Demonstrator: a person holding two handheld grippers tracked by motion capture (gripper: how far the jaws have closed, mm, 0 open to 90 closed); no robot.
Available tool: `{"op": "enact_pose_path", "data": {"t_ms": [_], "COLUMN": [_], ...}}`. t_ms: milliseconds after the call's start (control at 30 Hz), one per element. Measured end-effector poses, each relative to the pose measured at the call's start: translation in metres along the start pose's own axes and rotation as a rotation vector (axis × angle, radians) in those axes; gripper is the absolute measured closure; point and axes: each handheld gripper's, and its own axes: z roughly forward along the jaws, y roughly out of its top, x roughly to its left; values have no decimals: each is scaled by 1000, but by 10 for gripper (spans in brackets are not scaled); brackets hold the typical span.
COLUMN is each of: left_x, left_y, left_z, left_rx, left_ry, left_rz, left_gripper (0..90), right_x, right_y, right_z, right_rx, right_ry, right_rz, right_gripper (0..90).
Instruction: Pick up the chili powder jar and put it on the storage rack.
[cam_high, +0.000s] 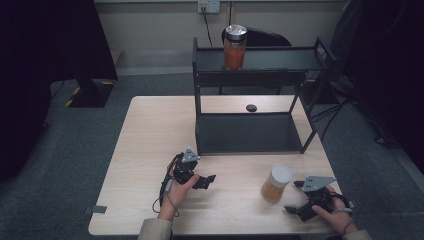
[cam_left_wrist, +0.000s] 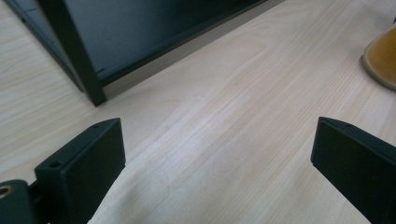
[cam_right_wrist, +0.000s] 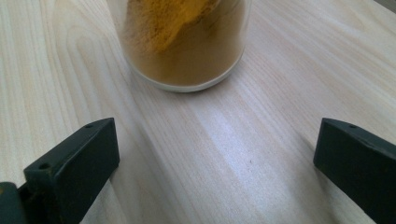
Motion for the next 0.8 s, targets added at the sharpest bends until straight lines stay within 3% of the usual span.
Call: {"op": "enact_pose_path", "data": {"t_ms": [567, 800], "left_x": [3, 2], "left_y": [-25, -30], "left_z": [-13, -17], "left_rx": [27, 52], "left_ry": [60, 87], "left_rz": [-30, -19], "left_gripper": [23, 23], "right_x": [0, 0], "right_y": [0, 0], "right_z": [0, 0], "right_rx": [0, 0], "right_ry": [0, 0], "right_rz": [1, 0], "right_gripper": [0, 0]}}
